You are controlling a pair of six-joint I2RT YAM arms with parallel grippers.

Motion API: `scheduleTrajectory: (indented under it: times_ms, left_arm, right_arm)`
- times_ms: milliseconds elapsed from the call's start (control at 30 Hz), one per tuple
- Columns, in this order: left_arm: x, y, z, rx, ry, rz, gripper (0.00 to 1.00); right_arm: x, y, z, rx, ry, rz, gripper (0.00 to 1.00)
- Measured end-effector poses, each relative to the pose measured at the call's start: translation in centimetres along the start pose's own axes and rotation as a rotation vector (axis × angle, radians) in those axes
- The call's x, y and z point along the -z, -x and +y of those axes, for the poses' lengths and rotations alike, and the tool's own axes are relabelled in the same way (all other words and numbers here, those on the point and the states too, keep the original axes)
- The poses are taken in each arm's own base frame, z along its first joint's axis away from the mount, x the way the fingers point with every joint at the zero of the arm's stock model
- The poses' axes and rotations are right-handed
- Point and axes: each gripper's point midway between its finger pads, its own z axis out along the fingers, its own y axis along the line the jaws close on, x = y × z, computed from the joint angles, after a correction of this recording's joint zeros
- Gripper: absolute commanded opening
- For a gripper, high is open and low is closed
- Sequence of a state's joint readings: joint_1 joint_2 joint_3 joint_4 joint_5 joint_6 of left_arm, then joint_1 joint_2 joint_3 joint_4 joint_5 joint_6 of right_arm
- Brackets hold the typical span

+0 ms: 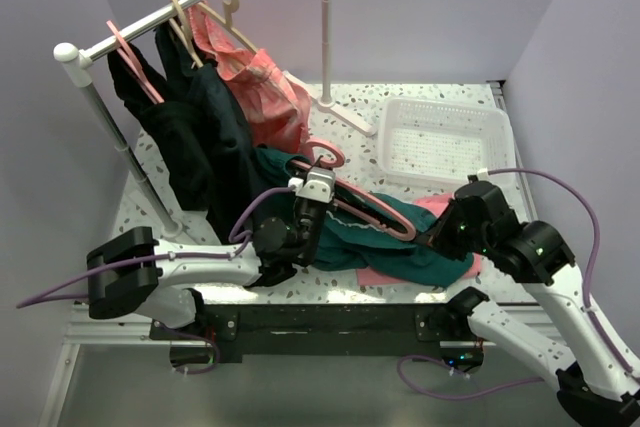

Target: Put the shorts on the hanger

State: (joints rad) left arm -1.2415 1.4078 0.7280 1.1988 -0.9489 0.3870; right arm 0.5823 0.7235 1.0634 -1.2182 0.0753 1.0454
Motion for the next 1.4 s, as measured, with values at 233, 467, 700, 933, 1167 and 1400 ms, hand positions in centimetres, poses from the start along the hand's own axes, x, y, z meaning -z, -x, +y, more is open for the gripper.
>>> scheduleTrajectory:
  times_ms: [233, 467, 700, 933, 1167, 1400]
  left_arm:
    - [0.3, 1.0, -0.2, 0.035, 0.000, -0.031, 0.00]
    - [0.2, 2.0, -1.5, 0.062, 0.017, -0.019, 0.00]
    - [-1.6, 5.7, -4.1, 0.145, -0.024, 0.030, 0.00]
    - [-3.2, 11.9, -6.8, 0.268, -0.137, 0.084, 0.00]
    - [-4.5, 16.8, -9.6, 0.339, -0.237, 0.153, 0.00]
    - [-5.4, 14.9, -12.1, 0.396, -0.354, 0.270, 0.00]
  right_arm:
    - [3.2, 0.5, 2.1, -0.102, 0.064, 0.006, 0.00]
    - [4.1, 1.6, 5.4, -0.149, 0.128, 0.023, 0.00]
    - [7.7, 6.4, 10.9, -0.160, 0.255, -0.112, 0.00]
    - [12.3, 11.9, 15.5, -0.127, 0.347, -0.295, 0.00]
    - [16.3, 16.6, 17.9, -0.096, 0.391, -0.488, 0.00]
    - [17.8, 17.5, 16.7, -0.036, 0.369, -0.574, 0.00]
